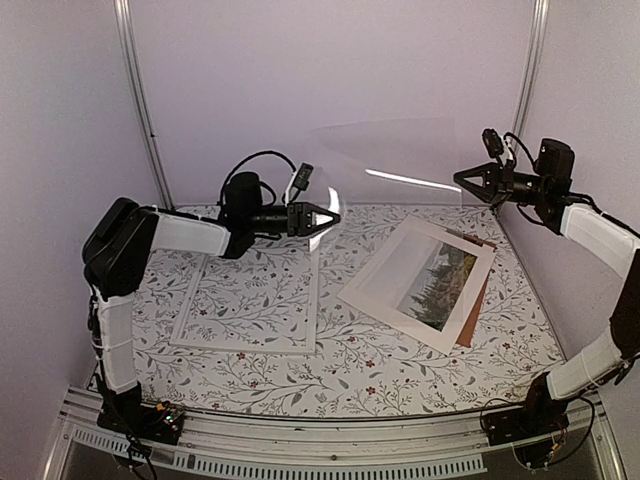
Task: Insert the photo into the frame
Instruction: Pass from the right arm to the left
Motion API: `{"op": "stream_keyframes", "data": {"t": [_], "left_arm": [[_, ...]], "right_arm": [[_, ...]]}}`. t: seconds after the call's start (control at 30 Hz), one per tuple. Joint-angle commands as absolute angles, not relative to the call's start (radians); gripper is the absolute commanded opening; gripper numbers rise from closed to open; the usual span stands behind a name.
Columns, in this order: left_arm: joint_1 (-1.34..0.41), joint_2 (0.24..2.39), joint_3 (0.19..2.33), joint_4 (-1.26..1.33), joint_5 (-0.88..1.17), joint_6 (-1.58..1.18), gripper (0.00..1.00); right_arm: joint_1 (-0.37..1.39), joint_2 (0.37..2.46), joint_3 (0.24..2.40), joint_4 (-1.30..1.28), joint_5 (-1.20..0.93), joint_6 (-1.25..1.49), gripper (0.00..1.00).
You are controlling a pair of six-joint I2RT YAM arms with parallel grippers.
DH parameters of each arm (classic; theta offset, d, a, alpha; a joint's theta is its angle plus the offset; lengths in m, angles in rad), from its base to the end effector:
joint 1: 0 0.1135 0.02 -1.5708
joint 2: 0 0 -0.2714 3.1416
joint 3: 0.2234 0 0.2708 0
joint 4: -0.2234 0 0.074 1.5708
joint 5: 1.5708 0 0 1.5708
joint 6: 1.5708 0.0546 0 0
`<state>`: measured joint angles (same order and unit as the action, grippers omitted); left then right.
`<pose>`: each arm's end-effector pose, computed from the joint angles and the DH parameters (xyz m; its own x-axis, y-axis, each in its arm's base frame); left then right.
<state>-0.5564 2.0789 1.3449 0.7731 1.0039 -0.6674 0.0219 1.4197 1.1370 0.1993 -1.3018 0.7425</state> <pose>0.3931 -0.2987 0.2223 -0.5925 -0.0229 -0.8052 0.8055 -0.0043 -0.5926 0.3364 0.0600 0.3584 -0.7147 0.1641 -0.6799 -0.6556 0.1815 0.7330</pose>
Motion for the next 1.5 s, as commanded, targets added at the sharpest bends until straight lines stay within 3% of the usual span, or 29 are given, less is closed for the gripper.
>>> {"op": "stream_keyframes", "data": {"t": [0.0, 0.3, 0.67, 0.9, 1.03, 1.1, 1.3, 1.47], "left_arm": [[-0.548, 2.008, 1.306, 0.828, 1.024, -0.681, 0.22], [-0.545, 1.976, 1.275, 0.797, 1.022, -0.681, 0.15], [-0.53, 1.944, 1.24, 0.751, 1.008, -0.662, 0.21], [-0.529, 1.944, 1.243, 0.739, 1.013, -0.662, 0.12], [-0.529, 1.931, 1.248, 0.706, 1.009, -0.663, 0.0], [-0.528, 1.909, 1.257, 0.648, 0.999, -0.67, 0.0], [-0.532, 1.806, 1.258, 0.479, 0.927, -0.697, 0.0], [-0.536, 1.728, 1.279, 0.273, 0.888, -0.706, 0.0]], "right_arm": [[0.007, 1.439, 1.106, 0.204, -1.281, 0.699, 0.0], [0.008, 1.48, 1.096, 0.198, -1.278, 0.659, 0.0], [-0.025, 1.518, 1.102, 0.199, -1.276, 0.64, 0.0], [-0.025, 1.523, 1.1, 0.198, -1.271, 0.638, 0.0], [-0.026, 1.526, 1.098, 0.193, -1.259, 0.634, 0.0], [-0.026, 1.529, 1.099, 0.174, -1.23, 0.626, 0.0], [-0.025, 1.545, 1.144, -0.022, -1.137, 0.488, 0.12], [-0.025, 1.55, 1.164, -0.12, -1.057, 0.432, 0.36]]}}
